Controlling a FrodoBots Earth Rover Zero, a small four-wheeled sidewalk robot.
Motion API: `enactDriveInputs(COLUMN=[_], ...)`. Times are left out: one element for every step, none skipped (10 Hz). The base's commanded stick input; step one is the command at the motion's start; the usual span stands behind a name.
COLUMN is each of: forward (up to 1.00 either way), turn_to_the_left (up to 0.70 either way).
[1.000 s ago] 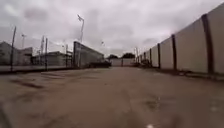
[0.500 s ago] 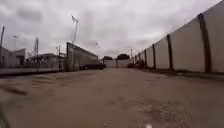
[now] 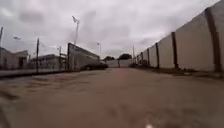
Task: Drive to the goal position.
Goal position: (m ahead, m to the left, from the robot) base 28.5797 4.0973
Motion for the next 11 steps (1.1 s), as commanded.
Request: enactDriveInputs(forward=[0.70, 0.70, 0.70, 0.70, 0.70, 0.70, 0.70, 0.70, 0.70, 0.70, 0.70], turn_to_the_left=[0.00, 0.00, 0.00, 0.00, 0.00, 0.00, 0.00, 0.00, 0.00, 0.00, 0.00])
